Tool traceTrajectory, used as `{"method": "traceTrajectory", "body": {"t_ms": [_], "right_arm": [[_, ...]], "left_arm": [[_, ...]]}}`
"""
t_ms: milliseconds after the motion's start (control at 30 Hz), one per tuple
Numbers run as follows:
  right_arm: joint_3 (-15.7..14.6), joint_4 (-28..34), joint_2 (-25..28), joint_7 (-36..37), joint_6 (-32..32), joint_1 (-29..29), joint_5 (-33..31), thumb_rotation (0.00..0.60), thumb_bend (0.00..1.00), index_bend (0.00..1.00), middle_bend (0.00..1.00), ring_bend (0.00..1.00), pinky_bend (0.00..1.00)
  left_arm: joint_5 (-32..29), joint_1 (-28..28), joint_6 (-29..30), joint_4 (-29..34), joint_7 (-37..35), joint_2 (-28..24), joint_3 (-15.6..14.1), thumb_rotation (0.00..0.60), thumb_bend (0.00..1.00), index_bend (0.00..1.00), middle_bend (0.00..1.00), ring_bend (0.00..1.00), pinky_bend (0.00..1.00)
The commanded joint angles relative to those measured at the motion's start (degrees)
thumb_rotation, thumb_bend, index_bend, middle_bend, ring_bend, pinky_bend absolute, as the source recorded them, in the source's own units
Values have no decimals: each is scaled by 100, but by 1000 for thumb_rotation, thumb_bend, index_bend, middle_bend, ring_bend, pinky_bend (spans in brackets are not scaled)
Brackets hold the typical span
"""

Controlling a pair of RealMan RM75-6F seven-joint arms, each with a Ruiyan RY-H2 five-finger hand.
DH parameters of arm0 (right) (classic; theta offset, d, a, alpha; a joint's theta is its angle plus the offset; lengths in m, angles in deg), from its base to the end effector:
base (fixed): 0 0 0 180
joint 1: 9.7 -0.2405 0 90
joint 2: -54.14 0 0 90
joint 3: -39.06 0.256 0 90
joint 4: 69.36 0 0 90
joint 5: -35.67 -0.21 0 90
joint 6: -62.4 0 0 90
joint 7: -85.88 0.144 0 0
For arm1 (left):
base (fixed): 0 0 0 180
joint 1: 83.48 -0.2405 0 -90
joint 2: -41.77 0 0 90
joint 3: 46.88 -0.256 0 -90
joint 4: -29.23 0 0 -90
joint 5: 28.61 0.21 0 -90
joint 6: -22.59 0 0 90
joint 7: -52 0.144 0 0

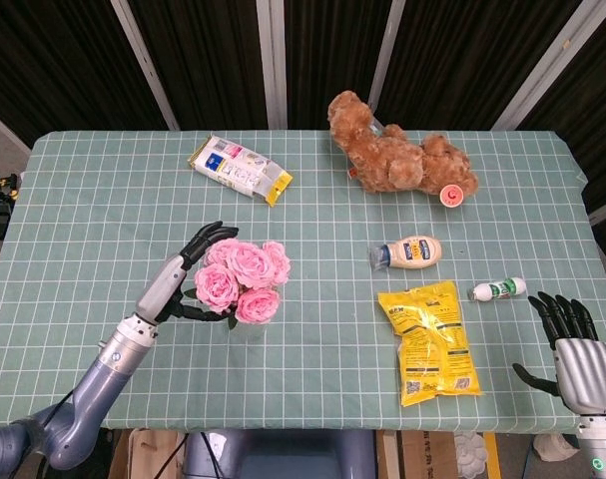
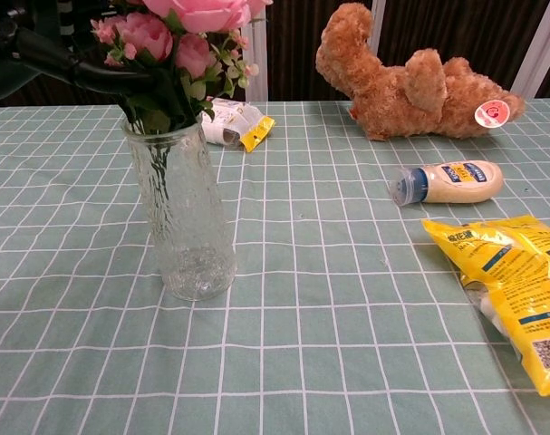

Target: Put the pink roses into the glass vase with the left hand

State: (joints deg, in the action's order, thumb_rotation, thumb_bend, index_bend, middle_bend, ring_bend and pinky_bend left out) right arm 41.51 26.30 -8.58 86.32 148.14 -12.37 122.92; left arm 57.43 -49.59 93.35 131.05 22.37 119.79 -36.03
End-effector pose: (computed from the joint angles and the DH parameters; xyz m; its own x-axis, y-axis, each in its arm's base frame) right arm -0.3049 -0.1671 0.1608 0.3591 -0.0147 0.9332 -0.9333 0.0005 0.3591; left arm -0.1102 0.2920 0.0656 -0.3534 0.3768 0.8562 0.7724 -0.3989 0.4943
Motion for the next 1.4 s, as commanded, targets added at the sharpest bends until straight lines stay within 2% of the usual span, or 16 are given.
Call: {"method": "traceTrajectory", "body": {"t_ms": [33,233,333,400,500,567,600,633,700,833,1000,1400], "right_arm": [[-9,8,-11,-13,0,-2,23,600,171,113,107,41,0],[-33,40,-29,-65,41,6,106,600,171,113,107,41,0],[-33,49,-32,-82,43,9,103,600,171,113,106,41,0],[-32,55,-30,-93,43,12,95,600,171,113,106,41,0],[-29,67,-18,-93,45,13,91,600,172,113,107,41,0],[-41,66,0,-86,27,8,107,600,171,113,107,41,0],[-75,36,28,-122,-24,-10,147,600,171,113,107,41,0],[-94,14,55,-144,-53,-26,181,600,171,113,107,41,0],[-99,-1,73,-147,-58,-35,206,600,171,113,107,41,0],[-110,-58,79,-189,-54,-53,272,600,172,113,107,40,0],[-148,-100,66,-271,-163,-104,308,600,171,113,107,41,0],[-187,-127,14,-301,-229,-165,390,600,171,113,107,40,0]], "left_arm": [[-124,-46,-224,199,-101,-451,-73,600,191,137,89,0,46],[14,-331,-29,590,-322,-1313,-134,600,187,136,89,0,33],[139,-604,201,800,-76,-1879,-260,600,187,172,120,0,18],[106,-914,351,1045,714,-2424,-470,600,189,192,127,0,3],[-32,-1599,872,1534,2549,-3116,-895,600,195,205,123,0,0],[-149,-2100,1488,1682,3781,-3044,-1095,600,202,210,123,0,0],[-192,-2450,1852,1563,4491,-2838,-1283,600,206,212,124,0,0],[-96,-2656,2083,1424,4667,-2611,-1385,600,208,212,124,0,0],[35,-2800,2231,1236,4612,-2380,-1440,600,211,212,126,0,0],[167,-2976,2330,700,4040,-2090,-1490,600,212,217,127,0,0],[299,-3034,2348,250,3820,-1775,-1443,600,213,218,127,0,0],[528,-3015,2220,-73,3640,-1566,-1347,600,213,217,129,0,0]]}}
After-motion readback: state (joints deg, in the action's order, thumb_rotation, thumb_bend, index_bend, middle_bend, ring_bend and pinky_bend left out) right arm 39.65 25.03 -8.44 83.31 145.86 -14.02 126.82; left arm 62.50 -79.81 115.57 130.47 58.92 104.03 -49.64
